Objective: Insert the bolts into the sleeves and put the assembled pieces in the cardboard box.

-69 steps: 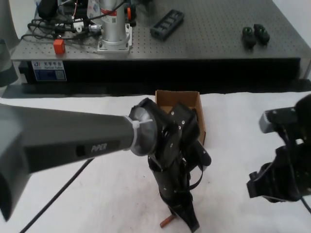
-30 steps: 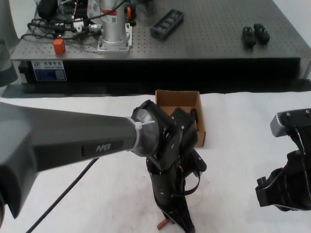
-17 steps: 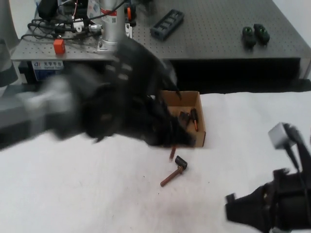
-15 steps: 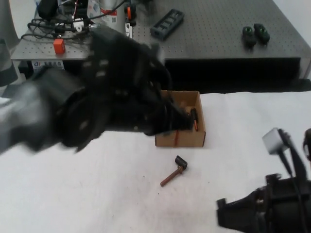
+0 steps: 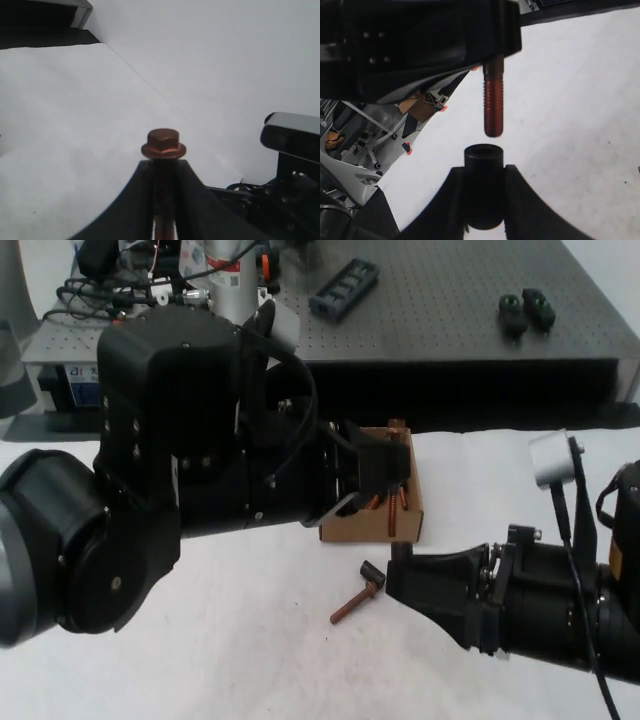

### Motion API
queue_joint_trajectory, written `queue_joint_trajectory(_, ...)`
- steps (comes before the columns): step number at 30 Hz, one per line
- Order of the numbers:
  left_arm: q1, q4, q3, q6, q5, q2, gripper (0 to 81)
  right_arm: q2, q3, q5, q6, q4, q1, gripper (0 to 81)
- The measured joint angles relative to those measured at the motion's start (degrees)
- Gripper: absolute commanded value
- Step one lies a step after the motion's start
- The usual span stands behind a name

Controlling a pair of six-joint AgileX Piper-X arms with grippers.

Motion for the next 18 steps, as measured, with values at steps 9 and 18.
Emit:
queue_joint_trajectory(9, 0.0, -0.1, 0.0, 0.0, 1.4, 0.0, 0.6, 2.2, 0.0, -0.8, 0.3, -1.7, 0.0, 5.2)
queue_joint_trajectory(18, 0.1, -0.2, 0.0, -0.3, 2.2, 0.0, 0.6, 3.5, 0.0, 0.4, 0.4, -7.0, 0.0, 5.2)
